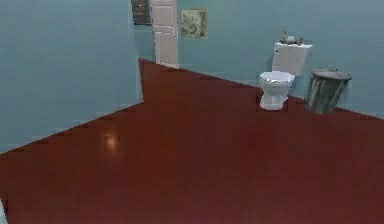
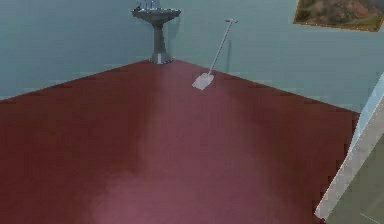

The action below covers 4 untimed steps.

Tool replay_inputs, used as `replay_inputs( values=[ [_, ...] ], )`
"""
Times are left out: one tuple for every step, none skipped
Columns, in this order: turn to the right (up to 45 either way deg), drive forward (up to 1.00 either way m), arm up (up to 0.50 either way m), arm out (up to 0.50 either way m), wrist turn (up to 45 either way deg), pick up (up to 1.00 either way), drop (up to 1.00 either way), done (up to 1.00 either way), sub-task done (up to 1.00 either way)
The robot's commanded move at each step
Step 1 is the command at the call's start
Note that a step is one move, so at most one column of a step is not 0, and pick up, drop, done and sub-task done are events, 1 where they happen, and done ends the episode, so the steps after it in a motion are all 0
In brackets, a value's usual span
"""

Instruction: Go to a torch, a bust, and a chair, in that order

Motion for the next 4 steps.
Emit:
replay_inputs(
  values=[
    [0.0, 0.35, 0.00, 0.00, 0.0, 0.00, 0.00, 0.00, 0.00],
    [-6.0, 0.00, 0.00, 0.00, 0.0, 0.00, 0.00, 0.00, 0.00],
    [-3.0, 0.00, 0.00, 0.00, 0.0, 0.00, 0.00, 0.00, 0.00],
    [0.0, 1.00, 0.00, 0.00, 0.0, 0.00, 0.00, 0.00, 0.00]
  ],
)
